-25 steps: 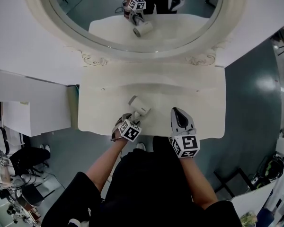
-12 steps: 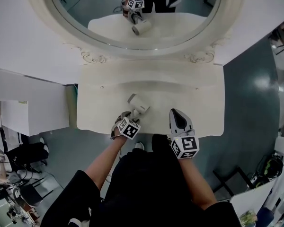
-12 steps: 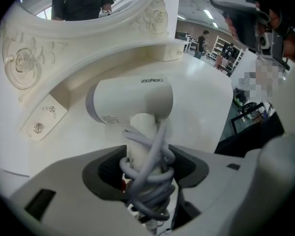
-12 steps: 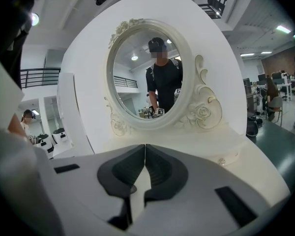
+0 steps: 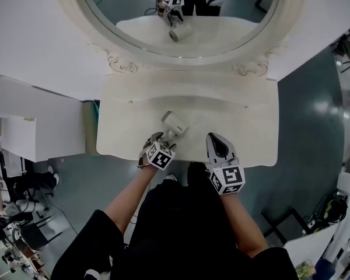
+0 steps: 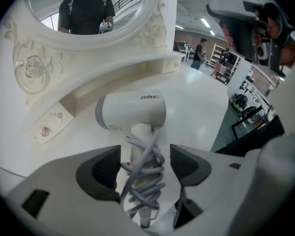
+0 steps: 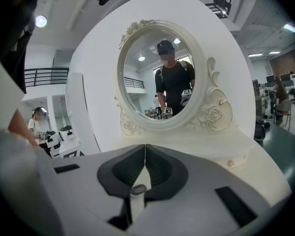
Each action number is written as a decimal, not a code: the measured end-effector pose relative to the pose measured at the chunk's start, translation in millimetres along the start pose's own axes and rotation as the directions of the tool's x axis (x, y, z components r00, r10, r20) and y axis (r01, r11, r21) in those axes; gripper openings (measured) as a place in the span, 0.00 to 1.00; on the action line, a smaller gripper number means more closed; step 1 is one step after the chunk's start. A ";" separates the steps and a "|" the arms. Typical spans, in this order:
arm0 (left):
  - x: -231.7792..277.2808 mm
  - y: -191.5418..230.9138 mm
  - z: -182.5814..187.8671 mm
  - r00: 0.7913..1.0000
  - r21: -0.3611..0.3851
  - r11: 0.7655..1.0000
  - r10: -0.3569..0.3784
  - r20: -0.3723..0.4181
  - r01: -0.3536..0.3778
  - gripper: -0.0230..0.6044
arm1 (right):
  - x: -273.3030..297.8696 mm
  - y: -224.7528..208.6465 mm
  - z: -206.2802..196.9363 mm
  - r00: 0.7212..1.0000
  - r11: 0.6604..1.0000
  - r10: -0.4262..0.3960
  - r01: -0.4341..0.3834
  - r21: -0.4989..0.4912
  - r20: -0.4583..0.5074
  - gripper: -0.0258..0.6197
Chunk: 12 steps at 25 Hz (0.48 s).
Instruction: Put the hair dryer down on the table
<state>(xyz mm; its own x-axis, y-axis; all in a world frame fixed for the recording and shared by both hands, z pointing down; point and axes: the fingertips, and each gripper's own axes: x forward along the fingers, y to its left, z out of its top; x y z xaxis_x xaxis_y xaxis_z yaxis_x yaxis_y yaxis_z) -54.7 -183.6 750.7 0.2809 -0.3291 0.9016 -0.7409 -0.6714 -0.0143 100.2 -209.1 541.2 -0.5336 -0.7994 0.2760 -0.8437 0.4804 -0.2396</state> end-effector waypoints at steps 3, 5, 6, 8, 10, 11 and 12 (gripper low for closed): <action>-17.2 -1.8 5.5 0.997 -0.030 1.000 -0.006 0.071 0.008 0.53 | -6.8 7.3 -0.9 1.000 1.000 -0.009 0.009 0.004 0.004 0.07; -31.6 -4.7 11.1 0.991 -0.044 0.999 -0.013 0.130 0.019 0.53 | -12.5 12.9 -3.0 1.000 1.000 -0.024 0.024 0.008 -0.003 0.07; -38.9 -6.5 13.8 0.987 -0.053 0.998 -0.017 0.157 0.026 0.53 | -15.3 15.6 -5.4 0.999 0.999 -0.037 0.037 0.006 -0.015 0.07; -53.9 -9.5 19.3 0.978 -0.082 0.996 -0.017 0.208 0.035 0.53 | -20.2 22.7 -11.7 0.997 0.998 -0.060 0.060 -0.003 -0.046 0.07; -71.3 -11.5 24.6 0.964 -0.114 0.993 -0.005 0.265 0.037 0.53 | -24.6 35.1 -16.3 0.996 0.998 -0.064 0.064 -0.008 -0.060 0.07; -81.1 -12.4 26.4 0.955 -0.127 0.991 0.003 0.295 0.036 0.53 | -27.2 43.0 -17.3 0.996 0.998 -0.061 0.060 -0.011 -0.060 0.07; -91.7 -13.3 28.0 0.946 -0.141 0.989 0.012 0.325 0.036 0.53 | -29.9 51.1 -17.6 0.997 0.998 -0.057 0.056 -0.015 -0.058 0.07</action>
<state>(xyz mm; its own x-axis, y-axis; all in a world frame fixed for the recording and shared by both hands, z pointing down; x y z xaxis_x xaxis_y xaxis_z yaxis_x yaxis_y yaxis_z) -53.5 -163.1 656.1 0.4550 -0.5353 0.7116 -0.8089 -0.5826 0.0790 72.0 -154.2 537.1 -0.4875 -0.8029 0.3430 -0.8730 0.4404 -0.2098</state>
